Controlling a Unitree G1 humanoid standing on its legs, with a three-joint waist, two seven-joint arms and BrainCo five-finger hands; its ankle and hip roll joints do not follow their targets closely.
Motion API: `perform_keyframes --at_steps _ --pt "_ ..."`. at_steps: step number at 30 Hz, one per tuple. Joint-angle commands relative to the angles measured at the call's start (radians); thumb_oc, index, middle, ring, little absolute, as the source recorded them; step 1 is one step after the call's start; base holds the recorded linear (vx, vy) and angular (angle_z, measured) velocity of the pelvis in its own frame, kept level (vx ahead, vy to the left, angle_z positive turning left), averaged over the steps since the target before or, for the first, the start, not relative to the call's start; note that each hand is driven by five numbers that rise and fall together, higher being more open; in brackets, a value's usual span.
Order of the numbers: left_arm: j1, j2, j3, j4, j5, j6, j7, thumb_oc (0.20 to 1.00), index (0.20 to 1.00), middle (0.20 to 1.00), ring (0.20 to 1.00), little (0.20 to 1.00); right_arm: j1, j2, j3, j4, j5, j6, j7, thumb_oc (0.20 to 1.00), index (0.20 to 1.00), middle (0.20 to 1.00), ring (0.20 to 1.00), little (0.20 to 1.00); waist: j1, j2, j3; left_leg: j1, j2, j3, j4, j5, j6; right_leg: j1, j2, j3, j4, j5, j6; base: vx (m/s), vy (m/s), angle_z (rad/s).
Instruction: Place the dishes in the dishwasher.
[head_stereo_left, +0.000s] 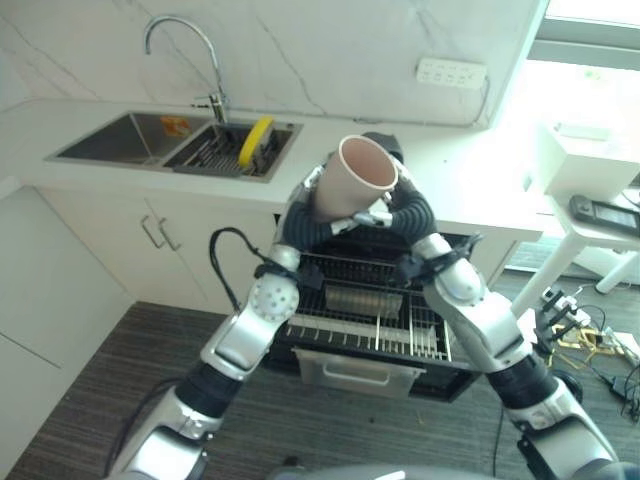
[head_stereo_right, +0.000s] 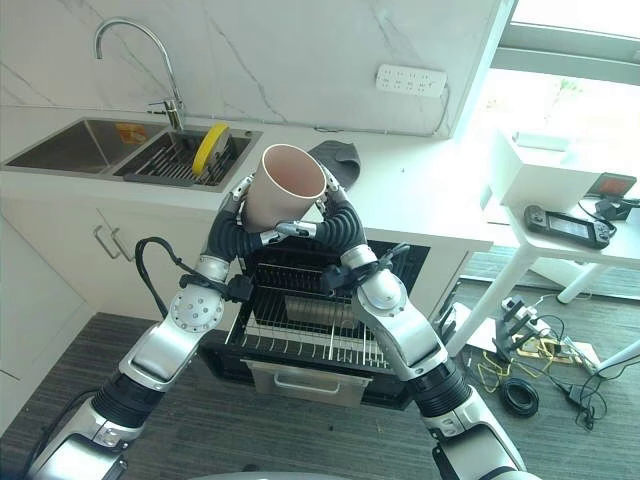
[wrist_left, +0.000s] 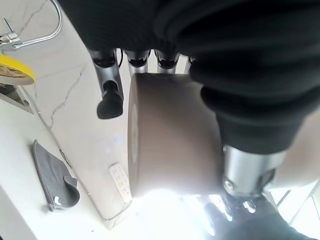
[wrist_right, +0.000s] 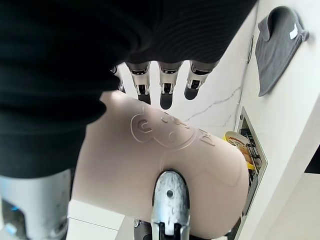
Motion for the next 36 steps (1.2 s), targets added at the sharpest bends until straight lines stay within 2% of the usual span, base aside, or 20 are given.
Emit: perform_keyframes --at_steps 1,7,17,24,28,36 --pt "-0.144 0.004 -0.014 0.000 0.010 -0.014 -0.007 0.200 0.200 0.200 0.200 0.200 -0.145 0.030 -0.009 -0.012 0.005 -0.045 -0.001 1.000 1.000 1.000 1.000 1.000 0.025 -0.001 0.002 0.064 0.099 0.014 0.001 -0.110 -0.037 -0.024 -0.076 -0.027 0.023 -0.038 0.039 0.00 0.000 0.00" --pt "-0.147 0.010 -0.006 -0.032 0.001 0.000 -0.039 0.200 0.200 0.200 0.200 0.200 -0.157 0.031 -0.020 -0.011 0.002 -0.037 -0.017 1.000 1.000 1.000 1.000 1.000 0.029 0.001 0.010 0.064 0.099 0.009 0.002 -0.110 -0.037 -0.024 -0.076 -0.031 0.026 -0.038 0.039 0.00 0.000 0.00" --pt "-0.230 0.018 0.019 -0.057 -0.041 0.070 -0.077 0.200 0.200 0.200 0.200 0.200 -0.185 0.049 -0.004 0.022 -0.016 -0.028 -0.078 1.000 1.000 1.000 1.000 1.000 0.019 0.013 0.006 0.065 0.094 0.008 0.001 -0.108 -0.036 -0.026 -0.078 -0.026 0.026 -0.039 0.041 0.00 0.000 0.00" --pt "-0.272 0.021 0.029 -0.036 -0.061 0.069 -0.085 0.200 0.200 0.200 0.200 0.200 -0.220 0.049 -0.003 0.043 -0.024 -0.036 -0.102 1.000 1.000 1.000 1.000 1.000 0.015 0.018 0.003 0.063 0.092 0.007 0.001 -0.108 -0.038 -0.027 -0.078 -0.025 0.024 -0.040 0.040 0.00 0.000 0.00" --pt "-0.219 0.000 0.000 -0.057 -0.009 0.036 -0.072 0.200 0.200 0.200 0.200 0.200 -0.200 0.046 -0.013 0.019 -0.033 -0.054 -0.108 1.000 1.000 1.000 1.000 1.000 0.024 0.010 0.012 0.056 0.090 0.003 0.003 -0.110 -0.035 -0.028 -0.076 -0.028 0.023 -0.038 0.037 -0.04 -0.029 0.00" --pt "-0.116 0.025 -0.035 -0.049 0.025 -0.084 -0.055 0.200 0.200 0.200 0.200 0.200 -0.203 0.028 -0.043 0.022 -0.029 -0.072 -0.113 1.000 1.000 1.000 1.000 1.000 0.043 0.001 0.021 0.050 0.090 0.001 0.001 -0.110 -0.033 -0.025 -0.074 -0.038 0.017 -0.035 0.033 -0.03 -0.014 0.00"
